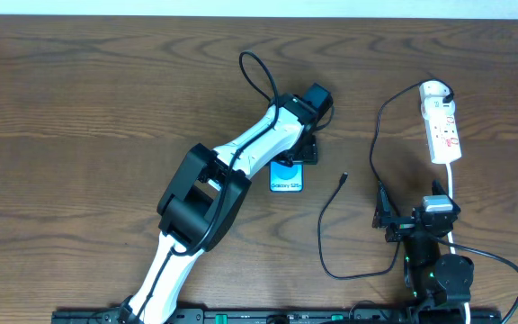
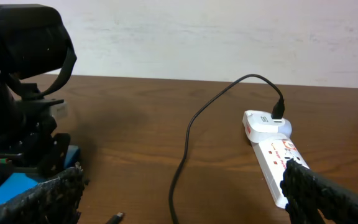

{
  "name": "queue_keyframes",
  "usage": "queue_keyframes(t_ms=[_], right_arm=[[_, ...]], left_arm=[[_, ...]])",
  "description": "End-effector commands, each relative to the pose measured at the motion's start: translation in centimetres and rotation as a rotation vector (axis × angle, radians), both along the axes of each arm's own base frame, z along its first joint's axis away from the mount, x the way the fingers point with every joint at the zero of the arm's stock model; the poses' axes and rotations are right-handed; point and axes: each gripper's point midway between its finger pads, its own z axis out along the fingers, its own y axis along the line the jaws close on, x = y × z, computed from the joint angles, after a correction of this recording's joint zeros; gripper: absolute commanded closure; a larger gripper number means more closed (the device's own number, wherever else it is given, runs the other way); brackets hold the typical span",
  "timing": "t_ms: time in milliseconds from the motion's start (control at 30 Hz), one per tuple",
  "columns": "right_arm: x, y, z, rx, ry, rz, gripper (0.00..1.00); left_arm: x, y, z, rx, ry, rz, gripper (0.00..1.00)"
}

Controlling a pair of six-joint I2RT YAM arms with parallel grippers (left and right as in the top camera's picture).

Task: Plug charger to phone and switch on socket
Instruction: 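Grasp the phone's top edge with the left gripper, then lift the phone upright with the left gripper toward the center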

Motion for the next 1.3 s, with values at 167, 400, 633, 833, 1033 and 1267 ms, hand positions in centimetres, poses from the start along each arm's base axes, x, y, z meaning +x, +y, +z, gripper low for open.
queue_keyframes(t_ms=[167,400,633,833,1033,1267], right_arm=[[0.0,-0.1,-0.1,0.010,0.001,-0.004,0.01],[0.0,-0.1,-0.1,0.010,0.001,-0.004,0.01],[0.0,-0.1,-0.1,0.010,0.001,-0.004,0.01],[0.0,-0.1,-0.1,0.010,0.001,-0.004,0.01],[0.0,-0.1,-0.1,0.010,0.001,-0.004,0.01],[0.0,-0.1,-0.1,0.009,0.002,-0.004,0.01]], left_arm=[[-0.4,0.6,-1.3,0.037,0.029,0.012,0.22],[-0.5,0.6,0.0,0.029,0.019,0.012,0.22],[-0.1,0.3,4.8,-0.032,-0.051,0.013,0.22],[-1.3,0.6,9.4,-0.085,-0.068,0.010,0.22],[-3.5,-1.5,13.9,-0.351,0.046,-0.002,0.22],[-4.3,-2.2,19.8,-0.739,0.223,0.022,0.22]])
